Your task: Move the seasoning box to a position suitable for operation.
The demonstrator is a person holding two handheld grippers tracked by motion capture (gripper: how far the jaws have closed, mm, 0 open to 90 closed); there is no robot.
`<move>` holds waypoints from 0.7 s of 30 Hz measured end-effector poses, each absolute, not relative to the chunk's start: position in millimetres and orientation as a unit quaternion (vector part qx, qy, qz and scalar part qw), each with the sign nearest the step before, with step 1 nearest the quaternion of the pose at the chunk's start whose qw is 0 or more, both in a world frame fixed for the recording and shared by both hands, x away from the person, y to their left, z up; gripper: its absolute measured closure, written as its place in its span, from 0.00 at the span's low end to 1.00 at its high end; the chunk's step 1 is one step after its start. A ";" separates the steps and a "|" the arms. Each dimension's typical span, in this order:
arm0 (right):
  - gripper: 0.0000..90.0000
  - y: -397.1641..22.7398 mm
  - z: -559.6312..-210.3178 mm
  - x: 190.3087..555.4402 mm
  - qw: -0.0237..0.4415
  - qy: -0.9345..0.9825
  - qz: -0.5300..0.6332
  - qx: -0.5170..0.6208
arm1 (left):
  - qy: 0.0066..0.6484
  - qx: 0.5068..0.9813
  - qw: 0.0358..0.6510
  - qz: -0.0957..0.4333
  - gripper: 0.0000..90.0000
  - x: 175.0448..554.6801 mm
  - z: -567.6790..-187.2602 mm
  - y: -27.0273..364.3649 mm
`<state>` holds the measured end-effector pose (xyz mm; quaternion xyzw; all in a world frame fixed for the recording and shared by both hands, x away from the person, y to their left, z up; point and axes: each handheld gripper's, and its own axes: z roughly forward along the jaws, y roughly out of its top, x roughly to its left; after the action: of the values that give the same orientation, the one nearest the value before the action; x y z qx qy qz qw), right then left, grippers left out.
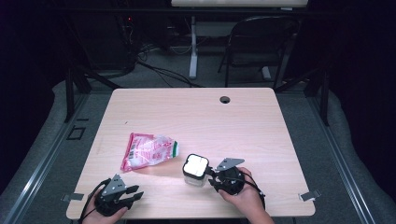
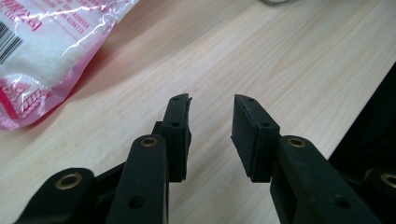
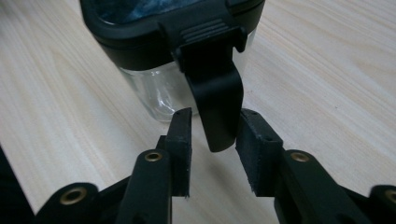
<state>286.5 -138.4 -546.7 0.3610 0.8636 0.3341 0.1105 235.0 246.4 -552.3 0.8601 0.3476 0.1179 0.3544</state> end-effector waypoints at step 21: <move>0.82 -138.5 -545.8 280.7 0.120 0.891 0.306 0.312 | 0.342 0.860 0.358 0.124 0.74 232.0 -551.3 245.5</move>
<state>280.7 -138.5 -545.8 0.3125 0.8913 0.3058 0.1204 232.0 245.5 -551.3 0.8601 0.3420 0.1242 0.3576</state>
